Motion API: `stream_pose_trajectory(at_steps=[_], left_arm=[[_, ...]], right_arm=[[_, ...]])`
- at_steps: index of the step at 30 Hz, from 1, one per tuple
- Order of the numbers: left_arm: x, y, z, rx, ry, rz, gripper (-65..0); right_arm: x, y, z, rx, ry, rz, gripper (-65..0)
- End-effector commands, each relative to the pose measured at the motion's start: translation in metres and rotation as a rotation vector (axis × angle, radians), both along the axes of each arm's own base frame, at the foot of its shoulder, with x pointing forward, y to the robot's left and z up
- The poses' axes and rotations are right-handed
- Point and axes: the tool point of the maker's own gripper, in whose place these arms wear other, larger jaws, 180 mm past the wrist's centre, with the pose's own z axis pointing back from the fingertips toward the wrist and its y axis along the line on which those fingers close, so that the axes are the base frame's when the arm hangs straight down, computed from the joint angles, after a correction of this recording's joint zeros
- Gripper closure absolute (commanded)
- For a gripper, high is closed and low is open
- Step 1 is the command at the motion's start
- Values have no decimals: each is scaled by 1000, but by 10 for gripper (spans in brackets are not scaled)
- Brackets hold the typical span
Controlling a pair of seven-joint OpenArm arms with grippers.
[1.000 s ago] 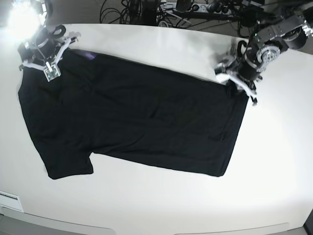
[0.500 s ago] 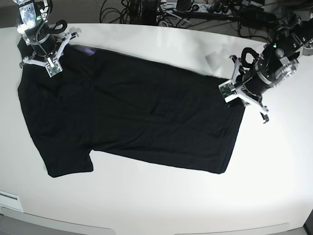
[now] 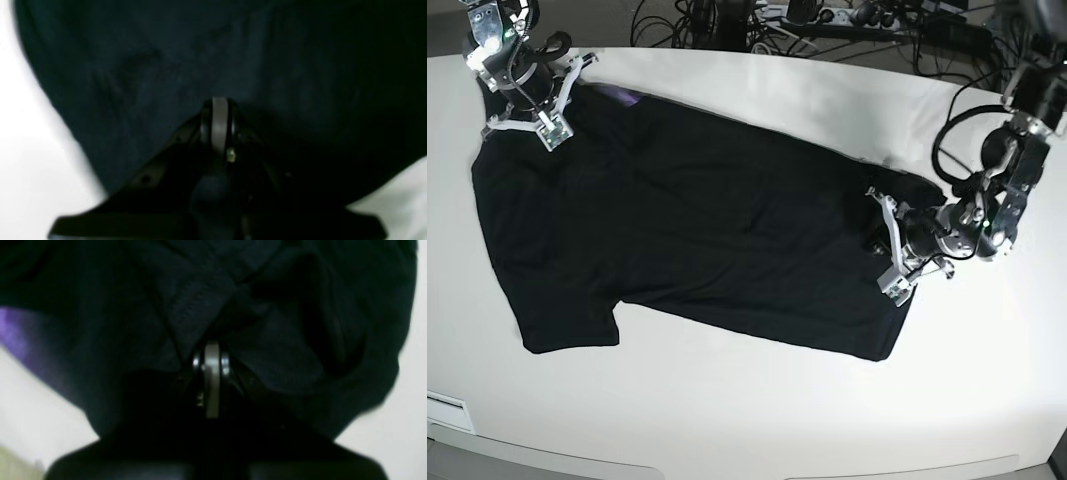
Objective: Fold the T-shirt properly
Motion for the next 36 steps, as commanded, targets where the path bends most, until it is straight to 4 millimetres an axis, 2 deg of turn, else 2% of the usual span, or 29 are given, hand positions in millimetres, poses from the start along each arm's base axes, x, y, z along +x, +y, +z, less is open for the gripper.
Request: stream_pose_trajectory(at_steps=[1, 4, 7, 15, 24, 30, 32, 36], left_arm=[[11, -1, 11, -21, -13, -1, 0], [0, -5, -13, -2, 100, -8, 0], [-12, 0, -32, 15, 173, 7, 0], [-57, 18, -59, 83, 295, -11, 0], [-103, 43, -53, 179, 299, -71, 0], [-134, 51, -50, 219, 323, -109, 0], [-140, 54, -50, 228, 332, -116, 0], [-137, 55, -48, 232, 314, -118, 0]], right_arm=[[6, 1, 10, -2, -36, 13, 0], [8, 5, 15, 3, -51, 23, 0], [8, 5, 16, 3, -52, 24, 0], [7, -1, 14, -35, -40, 22, 0], [6, -9, 12, -86, -36, 13, 0], [-7, -32, -13, -117, 37, -56, 0], [-12, -37, -20, -129, 65, -70, 0], [-28, -38, -26, -132, 101, -81, 0]])
